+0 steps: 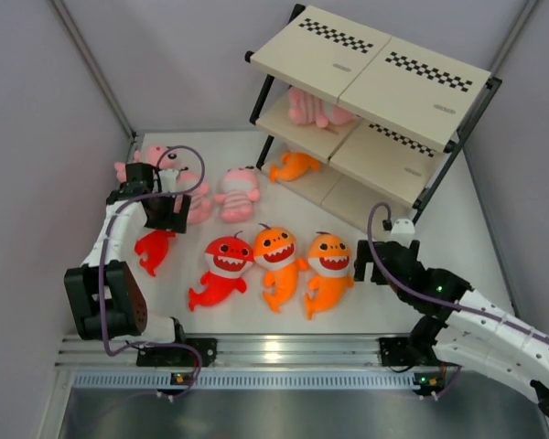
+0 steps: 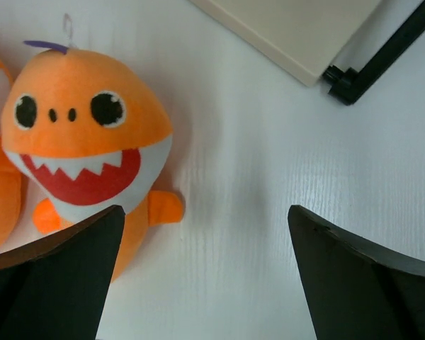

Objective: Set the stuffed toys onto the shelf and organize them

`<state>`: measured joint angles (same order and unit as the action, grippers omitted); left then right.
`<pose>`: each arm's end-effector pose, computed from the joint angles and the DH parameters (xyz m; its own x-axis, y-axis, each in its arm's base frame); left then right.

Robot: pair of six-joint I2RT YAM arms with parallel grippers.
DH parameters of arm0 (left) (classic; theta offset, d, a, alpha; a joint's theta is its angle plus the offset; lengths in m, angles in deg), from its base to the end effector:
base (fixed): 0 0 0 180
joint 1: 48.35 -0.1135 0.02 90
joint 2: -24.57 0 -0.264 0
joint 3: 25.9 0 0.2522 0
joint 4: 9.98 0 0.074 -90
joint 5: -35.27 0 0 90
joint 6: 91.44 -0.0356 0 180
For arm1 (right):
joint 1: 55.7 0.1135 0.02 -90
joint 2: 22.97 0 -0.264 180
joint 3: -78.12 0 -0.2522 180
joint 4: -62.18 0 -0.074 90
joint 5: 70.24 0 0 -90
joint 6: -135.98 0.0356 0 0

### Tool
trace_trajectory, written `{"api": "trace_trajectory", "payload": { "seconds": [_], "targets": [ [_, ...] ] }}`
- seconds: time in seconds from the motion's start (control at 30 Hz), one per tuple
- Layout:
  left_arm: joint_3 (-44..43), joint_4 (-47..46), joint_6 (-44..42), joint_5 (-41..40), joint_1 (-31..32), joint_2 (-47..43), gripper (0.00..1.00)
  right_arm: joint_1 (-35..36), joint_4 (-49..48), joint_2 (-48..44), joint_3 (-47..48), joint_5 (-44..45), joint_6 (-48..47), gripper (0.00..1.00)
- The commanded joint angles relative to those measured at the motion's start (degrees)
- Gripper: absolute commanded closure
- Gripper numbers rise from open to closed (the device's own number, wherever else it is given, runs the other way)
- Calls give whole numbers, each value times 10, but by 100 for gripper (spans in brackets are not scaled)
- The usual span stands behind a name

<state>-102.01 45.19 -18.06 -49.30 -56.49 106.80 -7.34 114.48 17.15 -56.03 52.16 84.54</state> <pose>0.2852 0.0374 0.2522 -0.8594 0.1647 -0.4840 0.1564 0.9860 0.0579 0.1077 0.0924 0.2332 -0.6181 0.0969 -0.7801 -0.0012 0.9923 0.1242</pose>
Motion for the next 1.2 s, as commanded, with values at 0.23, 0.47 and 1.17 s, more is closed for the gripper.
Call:
{"api": "trace_trajectory", "payload": {
  "seconds": [0.23,0.47,1.17],
  "targets": [
    [-6,-24,-16,34,13,-22,2,-6,-91,-11,104,-158,-209,1],
    [-13,-23,-16,15,21,-15,2,0,-108,106,263,-255,-336,7],
    [-8,-24,-19,1,25,-8,2,-33,-249,716,875,102,-628,41]
  ]
}}
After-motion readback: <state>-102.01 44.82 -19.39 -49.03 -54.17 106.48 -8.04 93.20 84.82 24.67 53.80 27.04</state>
